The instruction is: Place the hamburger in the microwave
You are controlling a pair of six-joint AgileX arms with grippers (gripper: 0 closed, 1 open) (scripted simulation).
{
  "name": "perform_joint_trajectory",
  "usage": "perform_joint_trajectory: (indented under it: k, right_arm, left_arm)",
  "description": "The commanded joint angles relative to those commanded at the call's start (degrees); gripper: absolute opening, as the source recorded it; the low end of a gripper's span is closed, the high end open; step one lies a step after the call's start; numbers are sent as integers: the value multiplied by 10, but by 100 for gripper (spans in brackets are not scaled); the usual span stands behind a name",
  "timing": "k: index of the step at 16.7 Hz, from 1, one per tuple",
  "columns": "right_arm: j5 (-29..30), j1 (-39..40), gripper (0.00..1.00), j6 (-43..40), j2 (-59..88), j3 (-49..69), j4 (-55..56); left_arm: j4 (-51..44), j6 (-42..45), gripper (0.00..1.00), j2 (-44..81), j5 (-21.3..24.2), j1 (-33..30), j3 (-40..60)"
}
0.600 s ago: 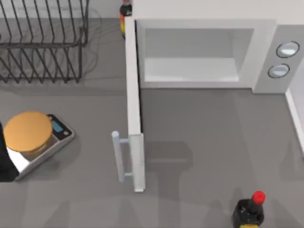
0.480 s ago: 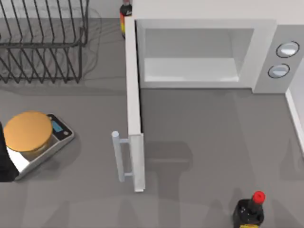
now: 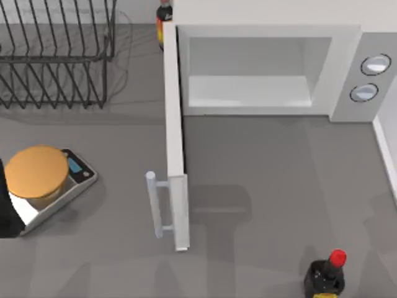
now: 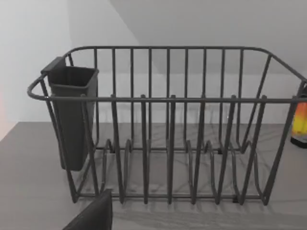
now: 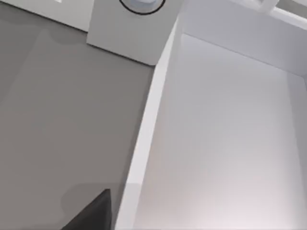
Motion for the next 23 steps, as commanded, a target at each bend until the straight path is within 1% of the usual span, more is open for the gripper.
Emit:
perform_joint_trajectory:
  k: [7,10,12,15,18,21,23]
  right_arm:
    - [-4,15,100,-258,366,178,-246]
    - [-3,20,100,-345,470,242,-324]
    - [-2,22,100,-387,518,275,-360]
    - [-1,23,100,-417,554,299,-385]
    - [-1,23,100,-418,555,300,-385]
    - [-1,22,100,-418,559,293,-375]
    - [-1,23,100,-418,576,275,-343]
  left_arm:
    - [0,0,100,0,0,0,0]
    - [0,0,100,0,0,0,0]
    - [0,0,100,0,0,0,0]
    - [0,0,100,0,0,0,0]
    - [0,0,100,0,0,0,0]
    - [0,0,100,0,0,0,0]
    - [0,0,100,0,0,0,0]
